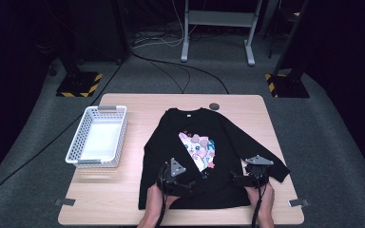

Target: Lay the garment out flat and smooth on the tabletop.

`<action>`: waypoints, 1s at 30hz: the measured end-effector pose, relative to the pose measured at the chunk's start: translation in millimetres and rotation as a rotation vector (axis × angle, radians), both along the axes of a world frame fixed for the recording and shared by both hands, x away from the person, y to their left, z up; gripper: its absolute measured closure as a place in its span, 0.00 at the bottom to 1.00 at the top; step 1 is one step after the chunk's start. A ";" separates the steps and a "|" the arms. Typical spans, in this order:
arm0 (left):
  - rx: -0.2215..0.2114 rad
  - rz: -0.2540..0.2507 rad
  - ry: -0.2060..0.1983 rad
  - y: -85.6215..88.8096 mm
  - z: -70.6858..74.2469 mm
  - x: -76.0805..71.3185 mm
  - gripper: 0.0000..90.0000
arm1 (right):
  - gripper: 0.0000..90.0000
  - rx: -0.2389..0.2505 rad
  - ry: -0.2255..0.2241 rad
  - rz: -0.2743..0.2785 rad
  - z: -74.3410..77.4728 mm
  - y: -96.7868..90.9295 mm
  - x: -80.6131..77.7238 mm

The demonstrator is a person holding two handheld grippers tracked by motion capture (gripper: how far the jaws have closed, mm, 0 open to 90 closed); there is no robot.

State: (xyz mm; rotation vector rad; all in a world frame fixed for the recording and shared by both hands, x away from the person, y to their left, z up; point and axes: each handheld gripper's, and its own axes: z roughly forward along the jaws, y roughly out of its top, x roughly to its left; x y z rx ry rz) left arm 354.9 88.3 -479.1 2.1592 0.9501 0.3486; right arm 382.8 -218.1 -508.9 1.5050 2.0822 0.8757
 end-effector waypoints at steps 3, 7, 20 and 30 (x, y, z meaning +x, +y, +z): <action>0.009 -0.033 0.004 -14.2 -2.1 -1.6 0.17 | 0.01 0.000 0.000 0.000 0.0 0.0 0.0; 0.029 -0.074 0.018 -31.0 -6.7 -1.6 0.18 | 0.01 0.001 -0.001 0.000 0.1 0.0 -0.1; 0.074 -0.072 0.010 -40.6 -15.1 -3.7 0.53 | 0.02 0.000 -0.001 0.001 0.1 0.0 -0.3; 0.050 -0.044 -0.001 -29.6 -11.7 -2.1 0.83 | 0.02 0.002 -0.001 0.000 0.1 -0.1 -0.3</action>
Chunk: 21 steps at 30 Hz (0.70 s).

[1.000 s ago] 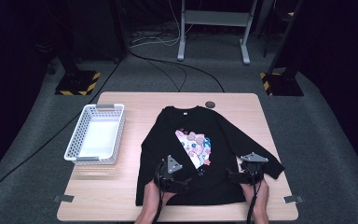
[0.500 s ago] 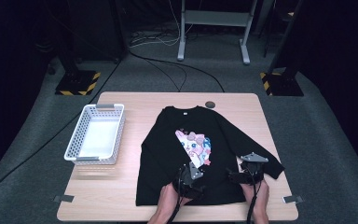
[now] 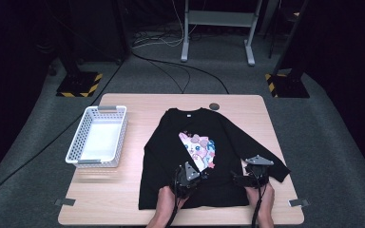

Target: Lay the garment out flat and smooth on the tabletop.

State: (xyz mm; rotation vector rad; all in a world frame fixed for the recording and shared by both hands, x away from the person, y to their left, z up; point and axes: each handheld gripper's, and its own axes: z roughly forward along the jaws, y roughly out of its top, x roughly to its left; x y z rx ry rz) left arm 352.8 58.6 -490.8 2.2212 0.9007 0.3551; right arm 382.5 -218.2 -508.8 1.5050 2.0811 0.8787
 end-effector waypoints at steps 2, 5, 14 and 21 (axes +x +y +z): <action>-0.002 0.002 -0.005 3.4 1.7 -0.3 0.85 | 0.02 0.000 0.000 0.000 0.0 -0.1 0.0; -0.016 0.008 -0.005 9.7 3.8 -0.4 0.86 | 0.02 0.000 0.000 -0.001 0.0 0.0 -0.1; -0.060 0.051 -0.043 34.5 15.4 -5.5 0.88 | 0.02 -0.001 -0.001 0.000 0.1 -0.1 -0.3; -0.101 0.099 -0.064 55.4 22.7 -3.6 0.88 | 0.02 -0.001 -0.001 0.000 0.1 -0.1 -0.3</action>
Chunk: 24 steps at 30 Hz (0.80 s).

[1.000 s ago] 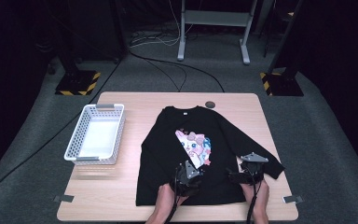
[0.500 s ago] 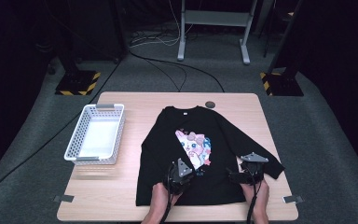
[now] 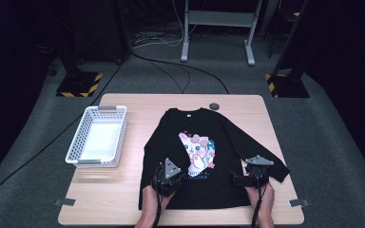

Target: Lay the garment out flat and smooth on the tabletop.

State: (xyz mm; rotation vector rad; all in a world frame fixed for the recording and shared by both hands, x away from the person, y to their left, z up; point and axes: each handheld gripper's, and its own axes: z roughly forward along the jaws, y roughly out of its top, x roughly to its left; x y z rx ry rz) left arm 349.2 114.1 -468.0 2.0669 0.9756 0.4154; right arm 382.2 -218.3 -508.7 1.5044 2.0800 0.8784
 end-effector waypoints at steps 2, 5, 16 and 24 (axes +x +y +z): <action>-0.014 0.024 -0.007 9.3 2.5 0.5 0.88 | 0.02 0.001 0.000 -0.001 0.0 0.1 0.0; -0.033 0.059 -0.017 22.8 5.3 0.5 0.88 | 0.02 0.001 0.000 -0.001 0.0 0.1 0.0; -0.097 0.200 -0.060 78.1 14.0 0.1 0.89 | 0.02 0.000 0.000 -0.004 0.0 0.2 -0.2; -0.116 0.272 -0.069 106.8 11.9 -1.8 0.89 | 0.02 0.001 0.000 -0.004 0.0 0.2 -0.1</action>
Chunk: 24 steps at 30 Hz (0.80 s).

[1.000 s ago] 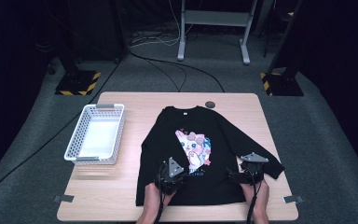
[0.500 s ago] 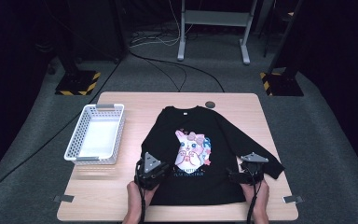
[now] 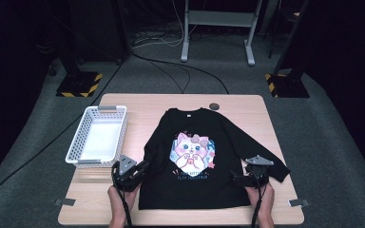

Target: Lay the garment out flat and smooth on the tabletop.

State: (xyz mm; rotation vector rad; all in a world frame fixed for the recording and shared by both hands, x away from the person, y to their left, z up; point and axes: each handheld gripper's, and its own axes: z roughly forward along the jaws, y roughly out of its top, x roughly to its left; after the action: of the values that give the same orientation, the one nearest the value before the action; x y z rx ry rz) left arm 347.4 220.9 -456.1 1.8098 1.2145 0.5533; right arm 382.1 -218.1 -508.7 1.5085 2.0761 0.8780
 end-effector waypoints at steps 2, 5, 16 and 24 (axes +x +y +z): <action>-0.005 0.015 0.000 6.5 -0.5 -0.4 0.89 | 0.02 0.000 0.000 0.000 0.0 0.0 0.1; -0.011 0.043 -0.001 16.7 -1.5 -0.7 0.89 | 0.02 0.000 0.000 0.002 0.0 -0.2 0.3; -0.019 0.126 0.010 47.4 -9.4 -4.3 0.89 | 0.02 0.000 0.000 0.003 0.0 -0.2 0.4; -0.020 0.176 0.017 65.0 -16.7 -7.6 0.89 | 0.02 0.000 -0.001 0.004 0.0 -0.2 0.3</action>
State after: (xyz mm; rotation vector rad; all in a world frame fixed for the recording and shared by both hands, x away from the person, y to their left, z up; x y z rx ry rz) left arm 339.8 285.9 -472.8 1.7038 1.3955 0.6237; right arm 382.3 -218.3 -508.7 1.5041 2.0796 0.8794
